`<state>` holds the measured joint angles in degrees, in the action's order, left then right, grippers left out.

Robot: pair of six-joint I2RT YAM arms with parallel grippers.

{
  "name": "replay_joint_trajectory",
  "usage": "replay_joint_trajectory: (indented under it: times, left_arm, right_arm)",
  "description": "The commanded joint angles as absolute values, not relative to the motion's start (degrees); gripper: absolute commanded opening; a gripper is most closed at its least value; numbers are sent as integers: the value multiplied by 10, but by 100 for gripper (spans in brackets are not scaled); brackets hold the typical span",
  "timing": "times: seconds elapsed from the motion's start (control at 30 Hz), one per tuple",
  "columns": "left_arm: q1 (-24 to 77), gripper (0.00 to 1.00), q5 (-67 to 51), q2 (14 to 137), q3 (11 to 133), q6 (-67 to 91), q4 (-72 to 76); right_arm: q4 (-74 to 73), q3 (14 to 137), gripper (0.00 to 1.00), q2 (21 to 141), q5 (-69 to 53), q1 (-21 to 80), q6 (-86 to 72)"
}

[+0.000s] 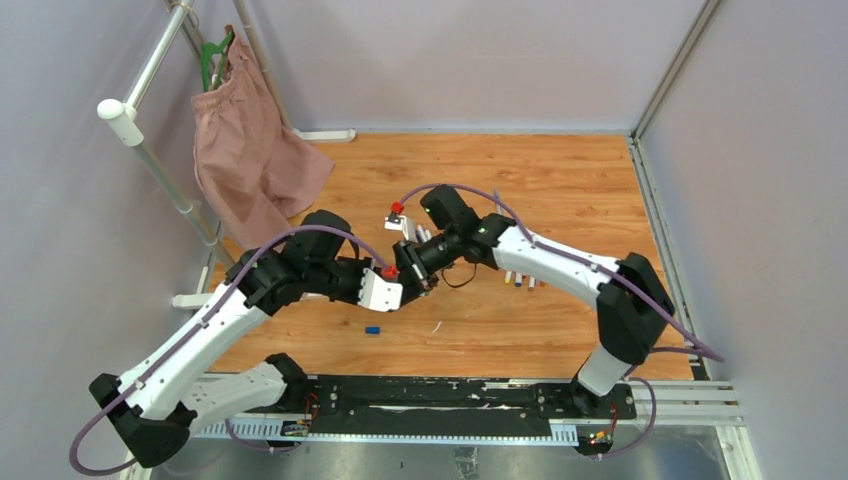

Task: Open the pen caps
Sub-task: Open the pen cap from the pen, then place the pen cap at the center of the board.

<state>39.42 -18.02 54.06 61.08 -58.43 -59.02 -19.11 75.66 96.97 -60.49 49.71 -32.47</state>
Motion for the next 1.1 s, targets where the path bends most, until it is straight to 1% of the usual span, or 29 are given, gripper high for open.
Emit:
replay_joint_trajectory:
  times: [0.0, 0.1, 0.2, 0.3, 0.37, 0.5, 0.57, 0.63, 0.73, 0.8, 0.97, 1.03, 1.07]
  left_arm:
    - [386, 0, -33, 536, 604, -632, -666]
    - [358, 0, -1, 541, 587, -662, -664]
    - [333, 0, 20, 570, 593, -662, -661]
    - [331, 0, 11, 599, 604, -623, -639]
    - [332, 0, -37, 617, 604, -577, -618]
    - [343, 0, -81, 685, 588, -482, -567]
    - [352, 0, -73, 723, 575, -456, -532]
    - [358, 0, -62, 755, 560, -442, -490]
    - [361, 0, -47, 795, 545, -433, -448]
    - [360, 3, -33, 815, 533, -431, -422]
    - [360, 12, -15, 853, 516, -422, -385]
    - [360, 13, -15, 863, 509, -422, -372]
    - [360, 13, -13, 868, 506, -422, -367]
  right_arm:
    - [-247, 645, 0, 863, -556, 441, -294]
    - [-250, 562, 0, 793, -547, 421, -297]
    - [-283, 518, 0, 747, -539, 407, -288]
    - [-341, 522, 0, 719, -498, 388, -258]
    - [-387, 543, 0, 707, -421, 368, -228]
    - [-412, 557, 0, 708, -295, 298, -221]
    - [-400, 558, 0, 712, -220, 260, -228]
    - [-370, 552, 0, 716, -186, 223, -248]
    - [-351, 556, 0, 721, -84, 196, -255]
    - [-344, 559, 0, 731, -39, 175, -257]
    - [-327, 567, 0, 769, -3, 119, -248]
    - [-318, 572, 0, 789, -1, 104, -245]
    - [-318, 575, 0, 799, 19, 102, -241]
